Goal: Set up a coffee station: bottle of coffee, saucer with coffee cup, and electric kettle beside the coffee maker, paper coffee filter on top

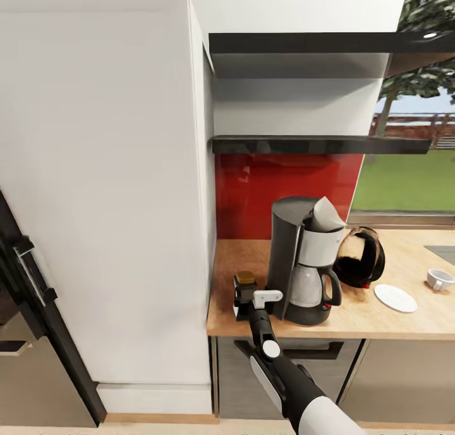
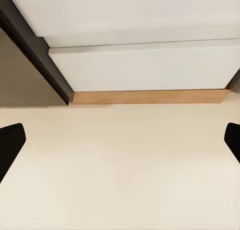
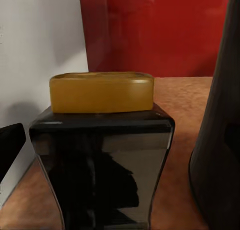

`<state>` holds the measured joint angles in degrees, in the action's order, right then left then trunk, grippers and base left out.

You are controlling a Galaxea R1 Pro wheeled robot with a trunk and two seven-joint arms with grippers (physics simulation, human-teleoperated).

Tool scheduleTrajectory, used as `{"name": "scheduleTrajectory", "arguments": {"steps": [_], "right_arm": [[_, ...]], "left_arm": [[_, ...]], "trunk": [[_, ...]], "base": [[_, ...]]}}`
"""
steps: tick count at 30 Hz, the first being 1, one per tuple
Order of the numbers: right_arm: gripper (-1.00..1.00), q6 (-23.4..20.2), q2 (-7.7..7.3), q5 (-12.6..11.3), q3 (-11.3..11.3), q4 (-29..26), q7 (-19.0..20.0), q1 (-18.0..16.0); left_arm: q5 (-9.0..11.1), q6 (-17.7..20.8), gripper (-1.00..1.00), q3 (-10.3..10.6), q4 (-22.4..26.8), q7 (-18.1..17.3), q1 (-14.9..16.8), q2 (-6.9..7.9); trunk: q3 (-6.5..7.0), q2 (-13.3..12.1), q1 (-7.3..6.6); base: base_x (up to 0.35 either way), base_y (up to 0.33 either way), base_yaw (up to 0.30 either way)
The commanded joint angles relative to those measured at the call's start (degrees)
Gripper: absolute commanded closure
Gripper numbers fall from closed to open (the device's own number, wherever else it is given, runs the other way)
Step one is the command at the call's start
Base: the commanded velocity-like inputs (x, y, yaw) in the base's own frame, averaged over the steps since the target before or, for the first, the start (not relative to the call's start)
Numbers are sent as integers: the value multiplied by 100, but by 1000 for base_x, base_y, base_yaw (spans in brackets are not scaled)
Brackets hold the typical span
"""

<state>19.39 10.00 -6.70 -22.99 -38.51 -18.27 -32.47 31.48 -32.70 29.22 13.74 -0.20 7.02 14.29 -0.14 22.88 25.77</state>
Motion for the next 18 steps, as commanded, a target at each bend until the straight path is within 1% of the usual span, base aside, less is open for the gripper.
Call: {"name": "scheduleTrajectory", "arguments": {"steps": [1, 7, 18], "right_arm": [[-100, 38, 0, -60, -22, 9, -19, -5], [-100, 38, 0, -60, -22, 2, -19, -5], [-100, 38, 0, -60, -22, 10, -19, -5]], "left_arm": [[58, -16, -100, 48, -2, -4, 2, 4], [55, -9, -100, 48, -3, 3, 7, 4], [55, -9, -100, 48, -3, -2, 10, 4]], "trunk": [[-2, 5, 1], [-2, 5, 1], [-2, 5, 1]], "base": [[-145, 0, 0], [-241, 0, 0], [-18, 0, 0]]}}
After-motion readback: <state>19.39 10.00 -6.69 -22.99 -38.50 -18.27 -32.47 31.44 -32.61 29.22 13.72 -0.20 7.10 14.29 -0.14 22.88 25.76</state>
